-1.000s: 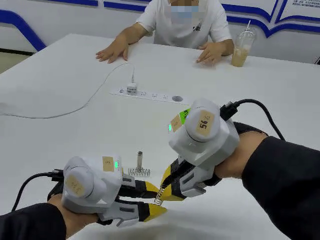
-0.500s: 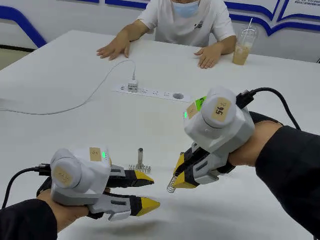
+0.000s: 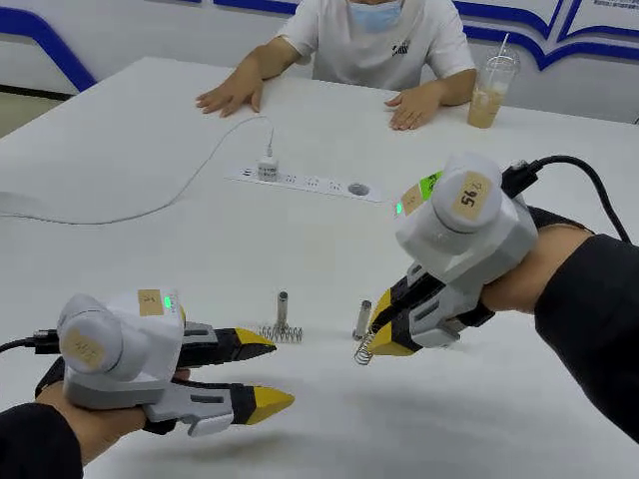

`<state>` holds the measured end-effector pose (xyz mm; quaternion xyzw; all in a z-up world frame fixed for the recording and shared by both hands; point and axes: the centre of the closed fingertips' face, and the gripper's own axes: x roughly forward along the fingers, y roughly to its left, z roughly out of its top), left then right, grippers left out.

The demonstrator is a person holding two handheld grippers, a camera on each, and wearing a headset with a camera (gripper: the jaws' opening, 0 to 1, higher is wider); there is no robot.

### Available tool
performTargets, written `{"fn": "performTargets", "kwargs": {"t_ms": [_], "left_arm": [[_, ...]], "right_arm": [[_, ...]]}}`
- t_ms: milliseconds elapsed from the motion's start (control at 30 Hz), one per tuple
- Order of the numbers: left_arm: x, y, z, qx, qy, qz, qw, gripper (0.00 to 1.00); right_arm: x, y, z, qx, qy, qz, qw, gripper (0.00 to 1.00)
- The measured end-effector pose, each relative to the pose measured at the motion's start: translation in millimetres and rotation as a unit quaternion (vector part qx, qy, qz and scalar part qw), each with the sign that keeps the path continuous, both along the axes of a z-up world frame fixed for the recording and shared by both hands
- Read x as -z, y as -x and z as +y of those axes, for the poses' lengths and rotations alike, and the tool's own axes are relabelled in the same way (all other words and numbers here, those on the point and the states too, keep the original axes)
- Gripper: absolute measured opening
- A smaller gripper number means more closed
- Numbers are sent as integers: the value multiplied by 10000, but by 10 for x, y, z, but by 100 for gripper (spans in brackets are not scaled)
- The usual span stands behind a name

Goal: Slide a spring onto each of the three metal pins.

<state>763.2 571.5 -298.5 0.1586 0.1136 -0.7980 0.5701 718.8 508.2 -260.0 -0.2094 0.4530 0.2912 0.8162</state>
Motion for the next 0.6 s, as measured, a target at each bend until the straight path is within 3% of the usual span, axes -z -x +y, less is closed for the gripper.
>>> {"fn": "performTargets", "kwargs": {"t_ms": [233,600], "left_arm": [[12,-91,77,-211,5,62,9998,40],[57,-104,130,-316,-27,132,9994,40]], "right_arm": [[-45,-14,-109,49,105,5,9999,12],[-97,-111,-293,121,342,19,9993,12]]}}
